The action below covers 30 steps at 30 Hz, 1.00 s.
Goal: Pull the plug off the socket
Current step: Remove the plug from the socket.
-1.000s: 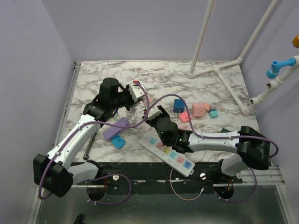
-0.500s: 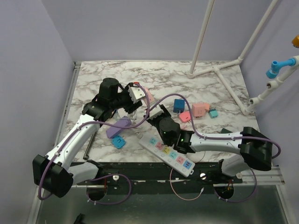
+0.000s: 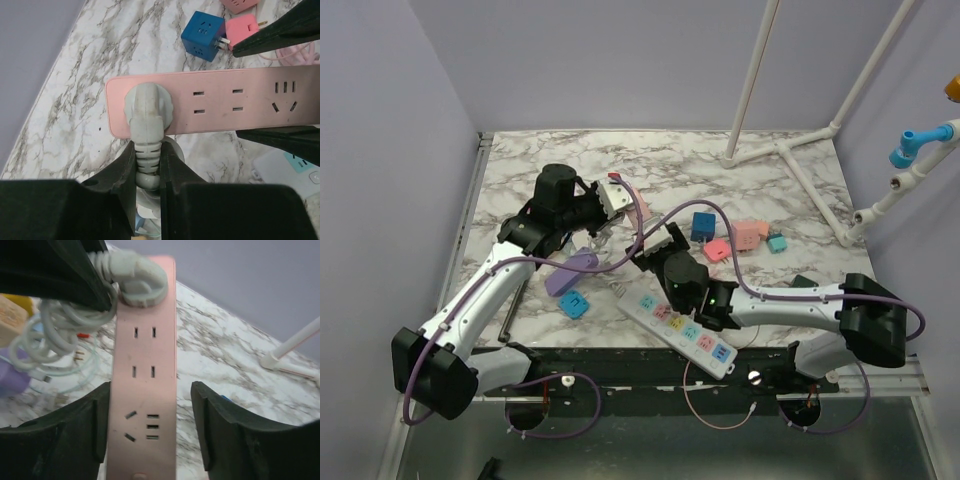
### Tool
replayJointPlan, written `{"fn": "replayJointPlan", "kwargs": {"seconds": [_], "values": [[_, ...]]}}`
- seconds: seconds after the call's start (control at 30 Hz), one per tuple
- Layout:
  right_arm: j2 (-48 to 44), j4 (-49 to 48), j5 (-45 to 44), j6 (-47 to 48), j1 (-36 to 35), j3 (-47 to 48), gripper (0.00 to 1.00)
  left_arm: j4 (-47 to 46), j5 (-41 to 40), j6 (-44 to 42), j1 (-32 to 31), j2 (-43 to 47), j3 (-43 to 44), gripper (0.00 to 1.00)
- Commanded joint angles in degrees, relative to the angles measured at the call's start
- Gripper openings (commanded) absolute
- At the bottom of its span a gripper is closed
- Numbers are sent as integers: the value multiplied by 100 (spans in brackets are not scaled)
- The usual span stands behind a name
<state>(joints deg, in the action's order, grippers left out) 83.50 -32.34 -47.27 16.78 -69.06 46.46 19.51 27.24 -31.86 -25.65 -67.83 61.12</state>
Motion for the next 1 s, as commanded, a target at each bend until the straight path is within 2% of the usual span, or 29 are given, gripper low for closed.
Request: {"fn": "replayJointPlan", "kwargs": {"seconds": [0.0, 0.07, 0.17, 0.27, 0.37, 0.47, 0.63, 0.77, 0.97], "values": [[-631, -410, 303, -678, -61, 89, 76, 176, -123, -167, 3, 27, 85, 0], [-765, 56, 803, -995, 43, 133, 87, 185, -114, -204, 1, 66, 82, 0], [-1085, 925, 1877, -1739, 456, 278, 95, 157, -105, -205, -1, 124, 88, 0], [-1450, 1356, 2978, -2398, 1108, 240, 99, 129, -128, -225, 1, 195, 84, 0], [-1638, 1524, 4249, -2970, 1852, 114, 100, 90, -102, -212, 7, 259, 84, 0], [-1442, 1644, 5705, -3448, 2505, 196, 100, -21, -77, -127, 8, 312, 110, 0], [-913, 1688, 7471, -3773, 2742, 562, 100, -140, -69, -74, 7, 379, 137, 0], [-633, 1611, 8154, -3794, 2742, 623, 100, -166, -35, -118, 9, 500, 63, 0], [-329, 1391, 8116, -3902, 2740, 617, 100, -218, 3, 39, 7, 534, 88, 0]]}}
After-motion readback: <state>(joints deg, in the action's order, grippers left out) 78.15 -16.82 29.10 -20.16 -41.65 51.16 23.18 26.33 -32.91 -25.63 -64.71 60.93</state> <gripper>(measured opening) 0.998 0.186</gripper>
